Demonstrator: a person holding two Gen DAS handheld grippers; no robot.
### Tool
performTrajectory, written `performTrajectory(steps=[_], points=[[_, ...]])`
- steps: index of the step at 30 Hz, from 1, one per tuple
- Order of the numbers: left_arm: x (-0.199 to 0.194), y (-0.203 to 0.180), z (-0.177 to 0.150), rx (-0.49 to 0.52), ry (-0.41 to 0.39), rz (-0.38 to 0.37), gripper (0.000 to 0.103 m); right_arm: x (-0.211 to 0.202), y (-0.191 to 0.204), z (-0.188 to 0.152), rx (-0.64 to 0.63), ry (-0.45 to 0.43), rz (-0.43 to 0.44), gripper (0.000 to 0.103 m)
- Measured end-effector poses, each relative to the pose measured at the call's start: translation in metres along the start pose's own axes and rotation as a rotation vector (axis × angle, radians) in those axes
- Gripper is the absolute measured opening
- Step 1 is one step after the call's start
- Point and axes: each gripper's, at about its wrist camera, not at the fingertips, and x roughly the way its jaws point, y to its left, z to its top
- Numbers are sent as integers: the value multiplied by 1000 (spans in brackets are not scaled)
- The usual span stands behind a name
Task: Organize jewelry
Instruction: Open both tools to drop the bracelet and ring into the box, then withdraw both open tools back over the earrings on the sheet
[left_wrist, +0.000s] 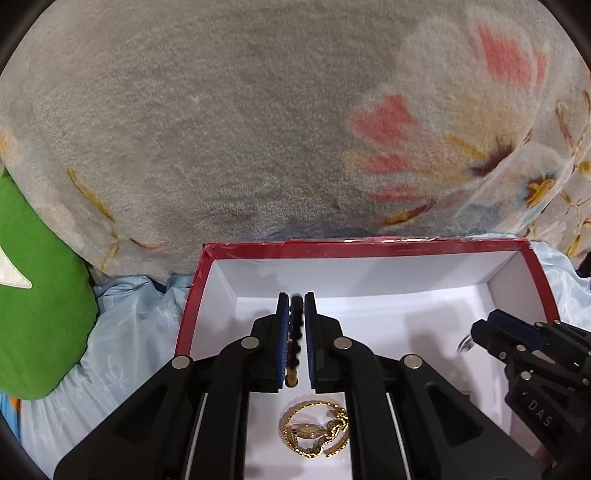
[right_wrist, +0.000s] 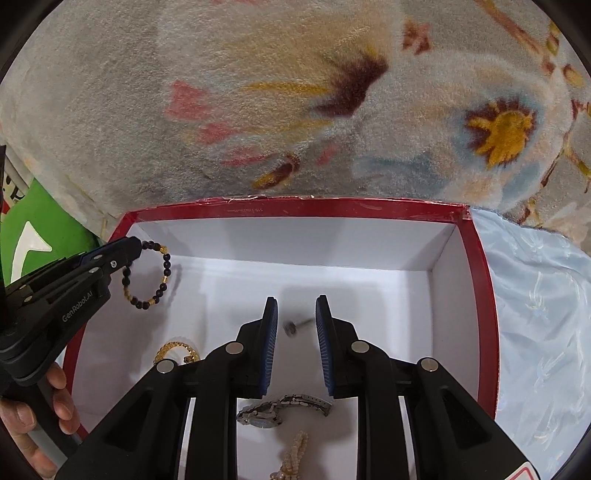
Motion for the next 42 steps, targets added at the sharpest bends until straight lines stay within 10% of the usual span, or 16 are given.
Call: performTrajectory(steps=[5, 17, 26, 42], points=[[0, 4, -5, -25, -5, 33, 49, -6, -1, -4, 10, -20, 4, 21], [-84, 14, -26, -18, -68, 4, 53, -103, 4, -36, -24, -144, 3, 30], [-189, 53, -119, -25, -59, 20, 65, -214, 7, -134, -74, -201, -46, 42], [-215, 88, -293, -180, 171, 55, 65, -222, 18, -325, -5, 24, -63, 43]])
